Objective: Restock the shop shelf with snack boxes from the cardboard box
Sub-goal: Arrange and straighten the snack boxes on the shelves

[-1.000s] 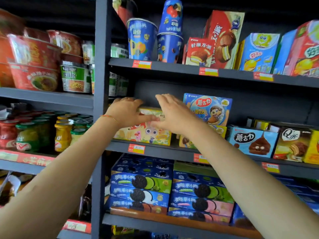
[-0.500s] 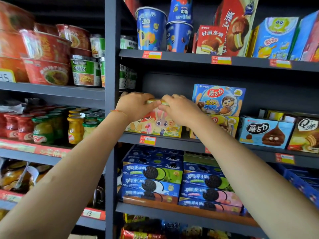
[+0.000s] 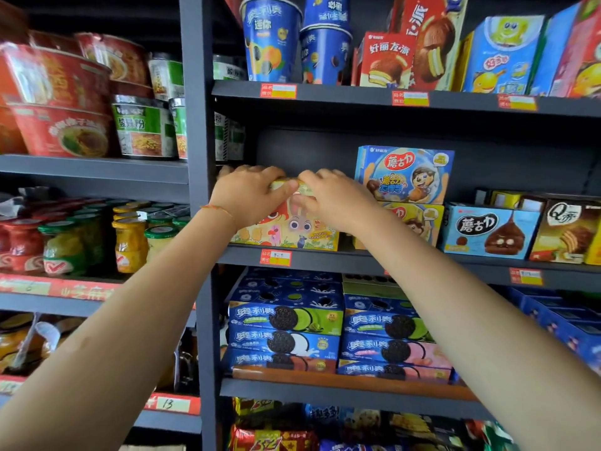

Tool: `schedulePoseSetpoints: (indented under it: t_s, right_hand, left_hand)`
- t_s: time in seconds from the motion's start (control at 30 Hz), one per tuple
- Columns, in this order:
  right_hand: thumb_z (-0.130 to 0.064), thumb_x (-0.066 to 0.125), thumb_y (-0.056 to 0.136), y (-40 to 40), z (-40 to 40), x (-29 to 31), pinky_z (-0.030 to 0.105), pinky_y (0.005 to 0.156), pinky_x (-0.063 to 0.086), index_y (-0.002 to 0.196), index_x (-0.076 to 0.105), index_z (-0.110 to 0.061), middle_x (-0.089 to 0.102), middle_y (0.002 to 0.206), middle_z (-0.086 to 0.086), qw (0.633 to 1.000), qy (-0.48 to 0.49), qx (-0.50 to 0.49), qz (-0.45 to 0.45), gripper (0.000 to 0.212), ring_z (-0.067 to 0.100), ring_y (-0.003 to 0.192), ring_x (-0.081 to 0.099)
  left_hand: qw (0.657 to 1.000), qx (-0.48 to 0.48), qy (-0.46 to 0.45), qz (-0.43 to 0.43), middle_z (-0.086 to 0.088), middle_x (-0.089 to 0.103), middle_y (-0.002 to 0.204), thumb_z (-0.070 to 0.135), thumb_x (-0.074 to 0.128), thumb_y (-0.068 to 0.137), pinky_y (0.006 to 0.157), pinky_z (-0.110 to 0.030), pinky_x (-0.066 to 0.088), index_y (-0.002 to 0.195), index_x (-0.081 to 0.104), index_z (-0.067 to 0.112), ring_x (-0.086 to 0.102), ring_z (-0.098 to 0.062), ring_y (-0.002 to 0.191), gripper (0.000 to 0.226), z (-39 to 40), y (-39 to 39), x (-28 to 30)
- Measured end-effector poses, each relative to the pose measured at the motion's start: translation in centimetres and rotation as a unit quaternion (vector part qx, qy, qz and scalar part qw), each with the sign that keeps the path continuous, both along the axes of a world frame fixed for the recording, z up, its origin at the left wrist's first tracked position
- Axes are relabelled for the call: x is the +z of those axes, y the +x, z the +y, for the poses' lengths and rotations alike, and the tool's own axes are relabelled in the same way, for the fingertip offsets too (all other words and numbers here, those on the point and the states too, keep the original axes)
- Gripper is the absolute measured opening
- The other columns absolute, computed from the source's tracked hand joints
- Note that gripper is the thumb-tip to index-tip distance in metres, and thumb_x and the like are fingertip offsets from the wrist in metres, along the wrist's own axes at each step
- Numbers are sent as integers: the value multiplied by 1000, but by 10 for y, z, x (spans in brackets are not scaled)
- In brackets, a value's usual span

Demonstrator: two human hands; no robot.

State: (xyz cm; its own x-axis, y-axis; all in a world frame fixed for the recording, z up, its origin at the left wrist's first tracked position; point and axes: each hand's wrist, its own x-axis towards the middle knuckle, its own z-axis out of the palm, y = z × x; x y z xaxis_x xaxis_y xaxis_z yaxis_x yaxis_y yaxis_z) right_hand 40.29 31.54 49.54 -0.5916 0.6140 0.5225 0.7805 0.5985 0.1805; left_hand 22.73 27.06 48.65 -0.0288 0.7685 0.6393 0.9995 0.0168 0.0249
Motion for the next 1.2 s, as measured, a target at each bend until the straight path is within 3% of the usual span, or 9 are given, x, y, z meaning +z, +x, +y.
schedulePoseSetpoints:
  t_s: [0.2,0.43,0.57,0.63,0.8,0.9,1.03,1.2]
  right_hand:
    - [-57,51,94,9,-9,-7,45,97,44,145,35,-18,43,145,10,997,81,5,5,65,29,137,37]
    - [-50,72,83,16,-3,-21,47,93,48,148,27,-14,43,138,13,998,57,29,15,87,31,132,38]
    - [-61,70,79,14,2,-18,47,103,36,148,29,-15,43,137,11,993,116,7,-12,93,31,127,40]
    - [-65,70,75,13,7,-14,48,106,32,150,27,-15,41,140,13,994,105,-1,-13,100,33,129,38]
    - [-64,78,68,6,10,-2,44,100,41,149,25,-16,45,141,14,999,35,2,-31,108,34,130,42]
    - [-64,80,65,1,8,2,47,96,44,147,27,-17,43,141,13,999,8,-10,-45,108,34,131,41]
    - [-63,81,64,0,6,3,49,97,48,146,28,-18,35,144,12,999,-7,-10,-44,107,34,135,33]
    - [-62,82,63,1,2,5,47,95,47,142,33,-19,39,143,11,999,-13,-8,-33,102,32,135,35]
  left_hand:
    - [1000,2,-5,23,-6,59,137,75,34,91,109,-46,32,142,48,28,52,-29,127,70,3,3,2]
    - [998,-18,7,55,0,56,139,81,64,67,108,-44,32,141,47,34,49,-27,129,90,6,9,-6]
    - [998,-8,-13,55,-2,53,136,82,66,63,106,-47,34,143,45,33,45,-29,127,96,7,10,0]
    - [997,5,-41,62,-3,49,137,84,65,61,108,-48,33,145,44,33,42,-29,129,100,10,11,8]
    - [996,-17,-90,10,-4,51,133,80,71,61,105,-42,37,142,44,32,46,-28,127,97,14,12,21]
    - [995,-13,-94,12,-4,59,126,80,64,69,93,-36,40,140,41,30,56,-27,116,89,15,15,20]
    - [996,10,-76,49,-6,60,124,89,42,73,96,-40,40,141,42,32,58,-28,113,89,16,16,18]
    - [997,8,-55,55,-6,64,117,93,24,66,85,-37,46,139,49,41,61,-27,108,93,19,14,18]
